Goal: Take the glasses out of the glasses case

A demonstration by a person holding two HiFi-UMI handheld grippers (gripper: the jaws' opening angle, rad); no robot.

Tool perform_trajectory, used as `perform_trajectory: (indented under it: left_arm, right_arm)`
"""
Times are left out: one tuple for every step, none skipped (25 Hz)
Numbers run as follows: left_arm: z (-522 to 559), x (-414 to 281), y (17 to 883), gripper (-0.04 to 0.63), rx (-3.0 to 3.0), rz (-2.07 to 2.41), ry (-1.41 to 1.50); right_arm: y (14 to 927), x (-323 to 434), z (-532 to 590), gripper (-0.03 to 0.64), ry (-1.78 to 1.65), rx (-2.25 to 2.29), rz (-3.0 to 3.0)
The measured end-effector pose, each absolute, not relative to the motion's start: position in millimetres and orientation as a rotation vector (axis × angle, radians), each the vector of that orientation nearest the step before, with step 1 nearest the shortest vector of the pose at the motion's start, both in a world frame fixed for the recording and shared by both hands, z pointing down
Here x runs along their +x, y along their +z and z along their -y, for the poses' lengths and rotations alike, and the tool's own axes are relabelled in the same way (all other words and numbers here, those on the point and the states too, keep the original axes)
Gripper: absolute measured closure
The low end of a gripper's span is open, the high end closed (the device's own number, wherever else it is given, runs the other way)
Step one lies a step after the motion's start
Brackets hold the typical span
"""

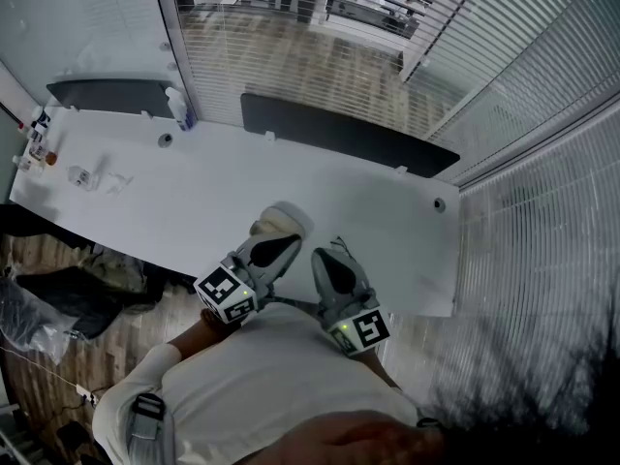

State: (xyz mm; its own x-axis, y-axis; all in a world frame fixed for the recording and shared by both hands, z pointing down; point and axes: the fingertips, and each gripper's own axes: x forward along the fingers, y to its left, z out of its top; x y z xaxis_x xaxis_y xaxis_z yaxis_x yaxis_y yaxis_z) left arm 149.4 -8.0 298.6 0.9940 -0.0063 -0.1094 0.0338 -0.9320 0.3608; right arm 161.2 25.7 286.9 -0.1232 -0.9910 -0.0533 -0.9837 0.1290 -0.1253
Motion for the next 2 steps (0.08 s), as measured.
perform_trajectory:
  left_arm:
    - [8.5,148.8,300.9,0.592,2.767,-0.019,-0.153]
    - [9.0,148.0,303.2,0.592,2.767,-0.017,-0.152]
  right_arm:
    - [286.8,160.6,-25.7,0.618,-0.092,-1.993,-2.264]
    - [286.7,159.9,-25.7,0.617,-0.094,-1.993,-2.264]
